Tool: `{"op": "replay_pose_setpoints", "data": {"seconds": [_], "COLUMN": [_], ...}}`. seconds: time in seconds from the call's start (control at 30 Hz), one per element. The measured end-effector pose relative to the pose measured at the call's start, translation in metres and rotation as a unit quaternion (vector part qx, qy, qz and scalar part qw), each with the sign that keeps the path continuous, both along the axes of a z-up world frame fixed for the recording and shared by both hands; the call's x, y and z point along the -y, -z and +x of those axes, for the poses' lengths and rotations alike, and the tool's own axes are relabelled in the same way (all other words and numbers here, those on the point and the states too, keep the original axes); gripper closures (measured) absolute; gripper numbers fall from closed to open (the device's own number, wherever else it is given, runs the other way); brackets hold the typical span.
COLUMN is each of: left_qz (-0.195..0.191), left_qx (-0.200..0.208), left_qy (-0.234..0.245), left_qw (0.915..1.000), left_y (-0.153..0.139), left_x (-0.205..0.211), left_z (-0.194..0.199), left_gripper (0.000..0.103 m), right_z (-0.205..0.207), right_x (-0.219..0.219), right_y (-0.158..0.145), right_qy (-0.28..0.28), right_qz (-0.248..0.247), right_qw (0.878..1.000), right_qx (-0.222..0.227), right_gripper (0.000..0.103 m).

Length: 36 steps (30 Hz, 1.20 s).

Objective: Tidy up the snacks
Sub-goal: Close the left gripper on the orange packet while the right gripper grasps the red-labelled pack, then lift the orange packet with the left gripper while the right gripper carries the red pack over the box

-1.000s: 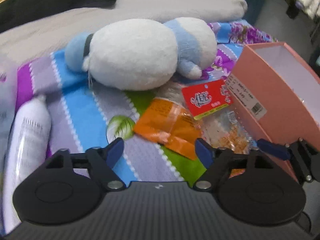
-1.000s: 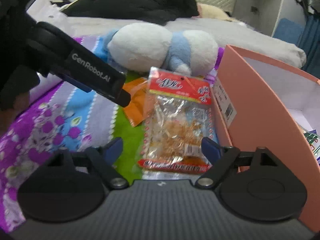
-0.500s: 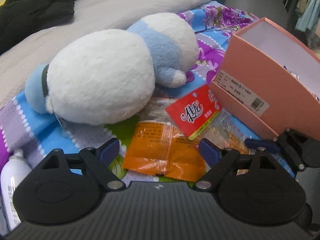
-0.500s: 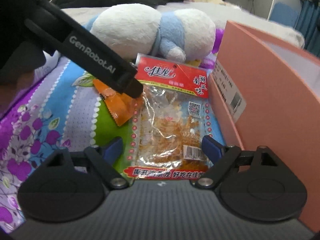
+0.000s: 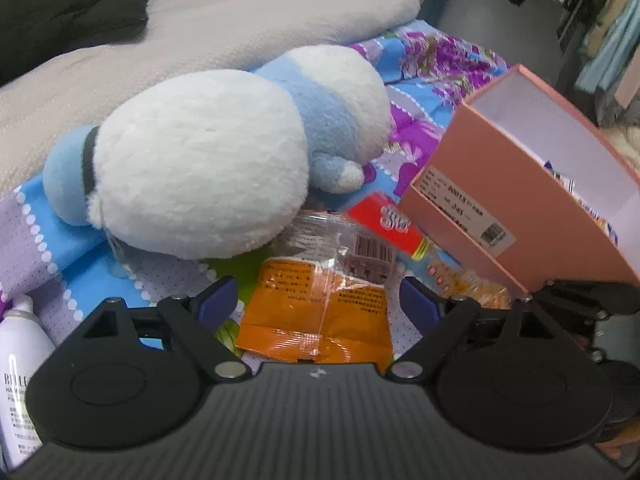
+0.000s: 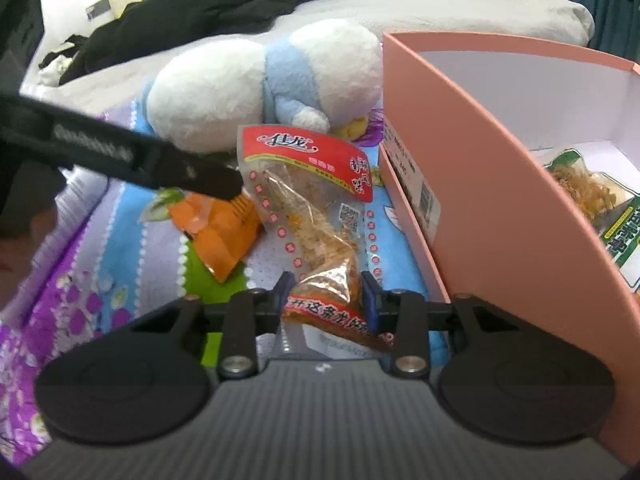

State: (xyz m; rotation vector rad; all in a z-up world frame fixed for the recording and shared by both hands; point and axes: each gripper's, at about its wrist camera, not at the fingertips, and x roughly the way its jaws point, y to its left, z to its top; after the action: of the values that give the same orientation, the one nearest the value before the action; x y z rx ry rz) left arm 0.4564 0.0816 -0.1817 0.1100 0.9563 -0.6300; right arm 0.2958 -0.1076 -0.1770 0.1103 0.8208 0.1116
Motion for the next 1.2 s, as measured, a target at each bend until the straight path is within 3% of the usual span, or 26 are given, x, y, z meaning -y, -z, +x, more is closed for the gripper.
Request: {"op": "replay_pose_setpoints", "data": {"seconds": [0.27, 0.4, 0.53, 0.77, 1.2], "left_qz": [0.056, 0.041, 0.033, 0.056, 0.040], "left_qx": [0.012, 0.020, -0.011, -0.024, -0.049], "left_qy": [0.001, -0.018, -0.054, -0.076, -0.144], "left_qw": [0.9983, 0.9988, 0.9980, 0.9952, 0.9875], "left_y": [0.020, 0.019, 0.015, 0.000, -0.024], "left_x": [0.021, 0.018, 0.020, 0.027, 0.016], "left_z": [0.007, 0.005, -0.002, -0.031, -0.121], "left_gripper": [0.010, 0.016, 0.025, 0.031, 0.032], "right_z": [-0.010, -0.015, -0.017, -0.035, -0.098], "right_x": [0.007, 0.011, 0.013, 0.021, 0.030], "right_y": [-0.014, -0.017, -0.016, -0.024, -0.041], "right_qy": [0.011, 0.004, 0.002, 0.005, -0.033], "right_qz": [0.028, 0.029, 0.035, 0.066, 0.067], "right_qw": [1.000, 1.000, 0.999, 0.998, 0.997], "right_qx": [0.004, -0.003, -0.011, -0.016, -0.027], "right_gripper": [0.068, 0.068, 0.068, 0.068, 0.068]}}
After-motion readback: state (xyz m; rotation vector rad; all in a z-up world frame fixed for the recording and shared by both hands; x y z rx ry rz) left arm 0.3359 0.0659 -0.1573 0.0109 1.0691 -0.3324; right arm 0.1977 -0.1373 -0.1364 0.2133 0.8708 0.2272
